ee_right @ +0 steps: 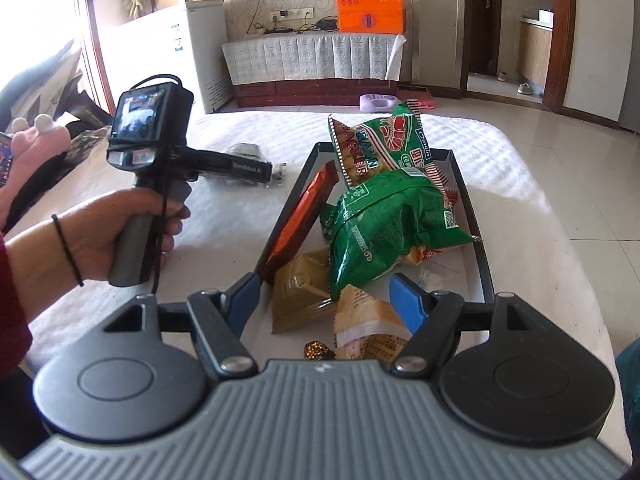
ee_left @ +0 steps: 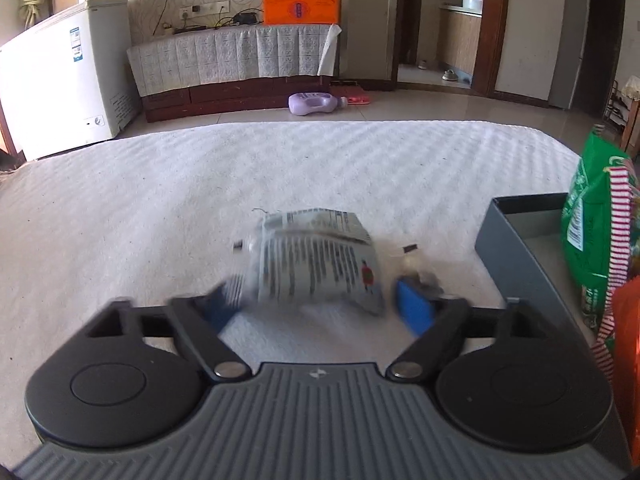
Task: Organize snacks
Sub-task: 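Move left tool to silver foil packet and close on it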
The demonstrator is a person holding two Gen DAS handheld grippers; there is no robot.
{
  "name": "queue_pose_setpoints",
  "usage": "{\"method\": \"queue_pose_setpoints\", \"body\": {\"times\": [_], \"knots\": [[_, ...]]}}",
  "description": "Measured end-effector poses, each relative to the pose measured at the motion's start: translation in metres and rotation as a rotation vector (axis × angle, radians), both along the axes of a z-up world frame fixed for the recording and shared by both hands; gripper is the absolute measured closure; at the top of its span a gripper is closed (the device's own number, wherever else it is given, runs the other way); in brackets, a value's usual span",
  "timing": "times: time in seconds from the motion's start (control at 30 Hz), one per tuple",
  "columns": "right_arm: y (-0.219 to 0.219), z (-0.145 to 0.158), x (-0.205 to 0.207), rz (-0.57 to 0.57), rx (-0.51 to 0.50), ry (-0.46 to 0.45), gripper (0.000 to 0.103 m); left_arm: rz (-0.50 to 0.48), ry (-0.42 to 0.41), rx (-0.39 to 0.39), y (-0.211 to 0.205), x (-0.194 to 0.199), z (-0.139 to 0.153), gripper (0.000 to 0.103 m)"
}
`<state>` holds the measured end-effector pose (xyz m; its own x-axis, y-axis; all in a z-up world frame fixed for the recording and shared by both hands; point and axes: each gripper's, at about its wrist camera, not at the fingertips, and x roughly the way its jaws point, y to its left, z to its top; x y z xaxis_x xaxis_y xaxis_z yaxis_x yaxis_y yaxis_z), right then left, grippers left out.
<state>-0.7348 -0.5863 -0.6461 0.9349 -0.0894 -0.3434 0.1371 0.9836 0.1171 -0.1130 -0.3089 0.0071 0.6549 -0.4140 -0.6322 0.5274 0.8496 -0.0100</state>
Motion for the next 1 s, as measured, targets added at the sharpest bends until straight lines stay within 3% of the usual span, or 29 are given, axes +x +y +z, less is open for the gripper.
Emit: {"method": "queue_pose_setpoints", "body": {"times": [0.03, 0.1, 0.2, 0.4, 0.53, 0.57, 0.63, 0.7, 0.73, 0.87, 1.0], "knots": [[0.001, 0.001, -0.001, 0.003, 0.000, -0.010, 0.030, 0.006, 0.002, -0.009, 0.002, -0.001, 0.001, 0.034], [0.004, 0.003, -0.002, 0.013, -0.001, -0.028, 0.030, 0.003, 0.021, -0.037, 0.009, -0.004, 0.002, 0.060], [0.012, 0.006, 0.000, 0.037, -0.006, -0.046, 0.031, -0.012, 0.042, -0.051, 0.021, -0.009, 0.004, 0.087], [0.036, 0.024, 0.025, 0.113, 0.025, -0.083, 0.041, 0.042, 0.067, -0.049, 0.067, -0.007, 0.011, 0.095], [0.059, 0.038, 0.069, 0.133, -0.064, -0.031, 0.048, 0.053, 0.082, -0.033, 0.092, 0.001, 0.009, 0.095], [0.061, 0.041, 0.084, 0.130, -0.080, -0.009, 0.050, 0.044, 0.087, -0.052, 0.098, 0.002, 0.010, 0.094], [0.059, 0.044, 0.114, 0.113, -0.098, 0.045, 0.052, 0.050, 0.066, -0.054, 0.102, 0.005, 0.013, 0.081], [0.054, 0.045, 0.143, 0.096, -0.099, 0.092, 0.052, 0.041, 0.023, -0.065, 0.103, 0.006, 0.019, 0.022], [0.052, 0.044, 0.156, 0.090, -0.093, 0.114, 0.053, 0.028, -0.007, -0.076, 0.103, 0.006, 0.021, 0.015], [0.047, 0.042, 0.194, 0.065, -0.104, 0.164, 0.053, -0.091, -0.092, -0.029, 0.082, 0.005, 0.026, 0.013], [0.042, 0.038, 0.221, 0.048, -0.103, 0.192, 0.054, -0.081, -0.076, 0.018, 0.067, 0.014, 0.014, 0.013]]}}
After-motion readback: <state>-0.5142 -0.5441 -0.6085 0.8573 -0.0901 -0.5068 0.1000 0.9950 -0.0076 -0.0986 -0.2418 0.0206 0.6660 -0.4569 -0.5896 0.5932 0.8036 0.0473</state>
